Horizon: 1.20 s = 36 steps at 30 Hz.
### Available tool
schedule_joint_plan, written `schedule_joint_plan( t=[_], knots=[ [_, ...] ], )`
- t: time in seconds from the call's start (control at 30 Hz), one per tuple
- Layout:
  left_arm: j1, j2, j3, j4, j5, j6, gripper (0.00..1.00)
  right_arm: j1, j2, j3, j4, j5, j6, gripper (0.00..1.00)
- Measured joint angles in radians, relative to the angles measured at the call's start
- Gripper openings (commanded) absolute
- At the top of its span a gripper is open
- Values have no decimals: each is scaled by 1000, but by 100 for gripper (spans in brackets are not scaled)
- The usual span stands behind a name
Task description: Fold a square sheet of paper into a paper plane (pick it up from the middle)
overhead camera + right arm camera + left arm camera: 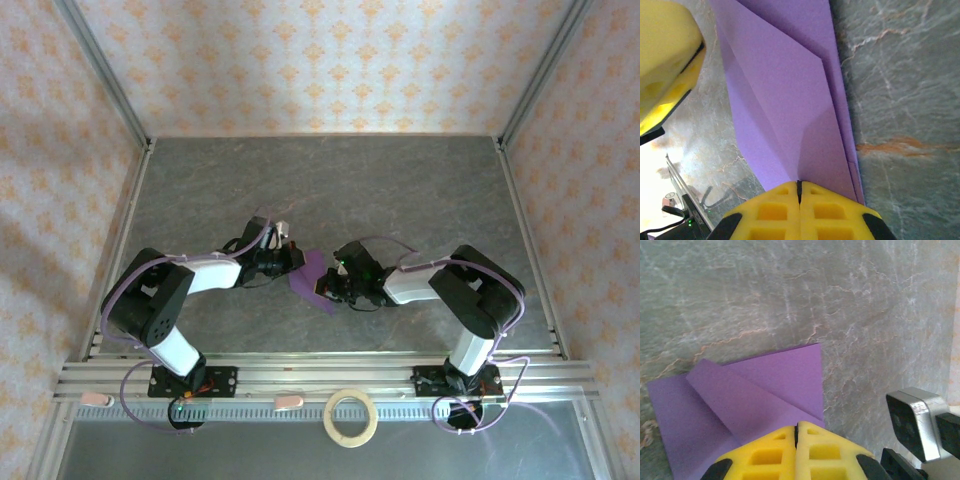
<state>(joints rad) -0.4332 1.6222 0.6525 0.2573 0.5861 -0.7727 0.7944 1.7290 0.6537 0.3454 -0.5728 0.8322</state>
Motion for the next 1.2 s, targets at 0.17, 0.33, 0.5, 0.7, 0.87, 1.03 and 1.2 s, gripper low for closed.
schedule_joint_plan(
  t=[0.17,0.33,0.5,0.7,0.87,1.03,1.2],
  knots=[
    [0,0,-30,25,-23,-45,6,-21,-5,-14,12,-15,-30,0],
    [0,-25,-36,28,-45,-68,6,-35,-18,-27,15,-15,-53,0],
    [-6,-71,-35,28,-52,-68,6,-42,-19,-28,17,-26,-68,0],
    [-6,-132,-35,29,-52,-64,7,-45,-22,-31,15,-29,-71,0],
    [-6,-157,-35,43,-44,-60,7,-45,-23,-31,14,-29,-72,0],
    [-6,-159,-18,29,-22,-12,7,-45,-23,-17,-11,-29,-82,0],
    [-6,-159,12,18,6,35,7,-45,-23,-1,-47,-29,-99,0]
  ],
)
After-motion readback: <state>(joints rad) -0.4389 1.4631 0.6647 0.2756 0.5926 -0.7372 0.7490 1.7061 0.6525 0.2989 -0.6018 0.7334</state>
